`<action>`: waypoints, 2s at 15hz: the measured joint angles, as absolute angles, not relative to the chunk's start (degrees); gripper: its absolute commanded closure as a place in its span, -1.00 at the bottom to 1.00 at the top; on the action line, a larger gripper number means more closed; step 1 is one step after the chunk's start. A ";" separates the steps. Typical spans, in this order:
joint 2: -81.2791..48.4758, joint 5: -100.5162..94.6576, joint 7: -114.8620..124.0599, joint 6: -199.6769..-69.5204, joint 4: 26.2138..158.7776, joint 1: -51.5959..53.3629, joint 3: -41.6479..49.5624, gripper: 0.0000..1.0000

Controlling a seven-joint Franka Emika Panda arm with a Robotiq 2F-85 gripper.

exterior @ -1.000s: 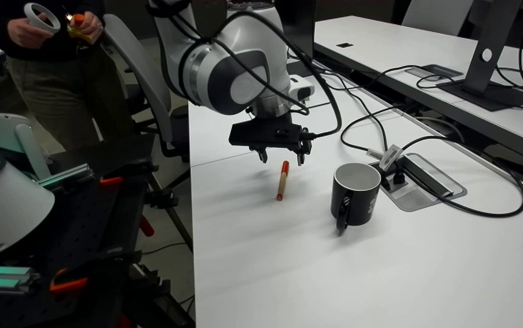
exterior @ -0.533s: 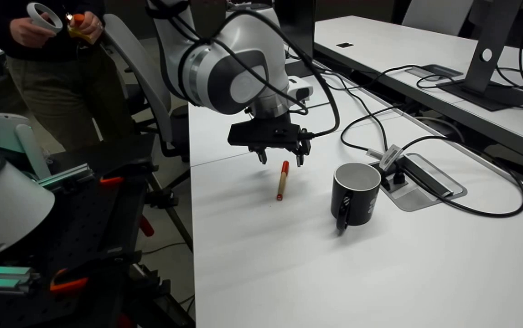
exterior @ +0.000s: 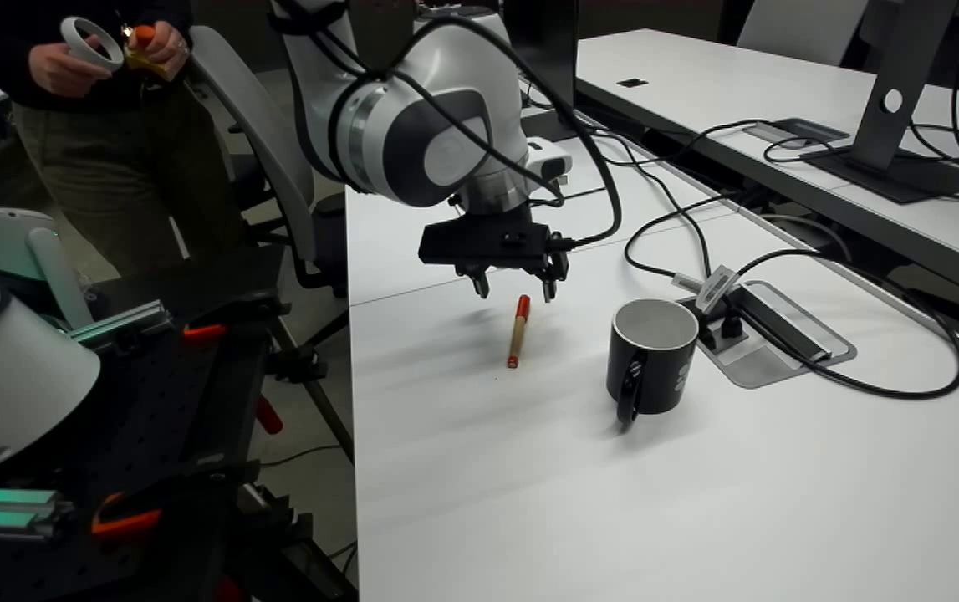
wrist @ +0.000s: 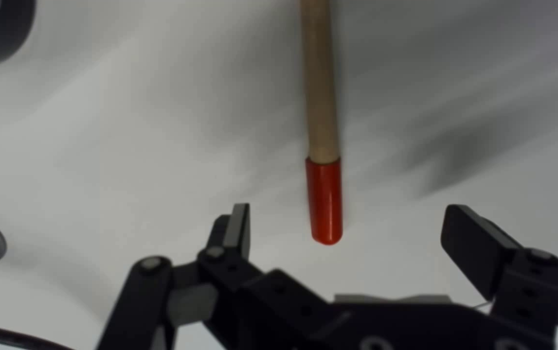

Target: Pick up the miniature baseball bat from the table and put it inside the black mug

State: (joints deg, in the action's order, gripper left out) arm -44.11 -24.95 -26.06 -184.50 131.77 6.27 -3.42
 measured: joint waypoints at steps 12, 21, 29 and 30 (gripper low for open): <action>-47.45 -24.91 -25.97 -184.23 129.16 5.76 -3.91 0.06; -47.38 -24.93 -25.97 -184.31 127.94 5.76 -3.88 0.85; -47.28 -25.10 -26.03 -187.95 128.29 5.77 -3.96 0.85; -47.11 -25.17 -26.03 -189.31 128.45 5.77 -3.97 0.85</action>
